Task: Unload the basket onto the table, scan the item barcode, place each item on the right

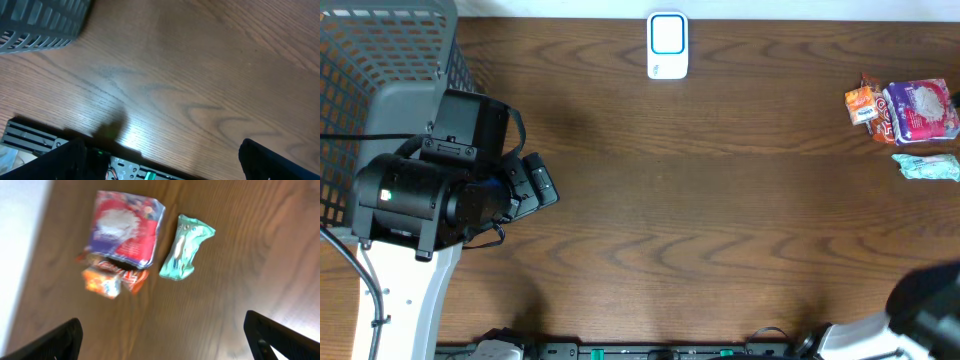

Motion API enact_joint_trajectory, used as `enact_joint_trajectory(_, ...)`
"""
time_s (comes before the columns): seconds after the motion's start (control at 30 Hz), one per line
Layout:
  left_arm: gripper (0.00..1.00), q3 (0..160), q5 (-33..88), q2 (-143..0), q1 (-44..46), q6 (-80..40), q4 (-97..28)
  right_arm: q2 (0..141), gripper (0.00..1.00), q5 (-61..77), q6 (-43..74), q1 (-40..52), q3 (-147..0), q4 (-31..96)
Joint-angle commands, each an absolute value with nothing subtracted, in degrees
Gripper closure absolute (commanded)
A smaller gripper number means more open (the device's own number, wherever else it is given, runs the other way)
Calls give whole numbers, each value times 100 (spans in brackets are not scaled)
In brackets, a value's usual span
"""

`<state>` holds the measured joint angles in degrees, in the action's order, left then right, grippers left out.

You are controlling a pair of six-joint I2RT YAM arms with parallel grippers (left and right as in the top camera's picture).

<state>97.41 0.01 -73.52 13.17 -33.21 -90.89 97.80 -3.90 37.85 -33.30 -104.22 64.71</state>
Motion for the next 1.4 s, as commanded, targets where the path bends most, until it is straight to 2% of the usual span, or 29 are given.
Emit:
enact_joint_trajectory(0.0,2,9747,-69,-7367,1293,-3354,-9102,9295,1,-290,3717,-3328,-10457,6834)
enact_joint_trajectory(0.3,2,9747,-69,-7367,1293,-3354,-9102,7876,1,211,2773,-2864,-9900,7658)
enact_joint_trajectory(0.57,2,9747,-69,-7367,1293,-3354,-9102,6298,1,231,2469,-1466,-7579,7295)
enact_joint_trajectory(0.73,2,9747,-69,-7367,1293,-3354,-9102,5599,1,519,2482,-950,-6407,7269)
enact_joint_trajectory(0.97,2,9747,-69,-7367,1293,-3354,-9102,5478,1,698,2477,-902,-5808,7330)
enact_joint_trajectory(1.37,2,9747,-69,-7367,1293,-3354,-9102,5586,1,550,2456,-902,-5760,7330)
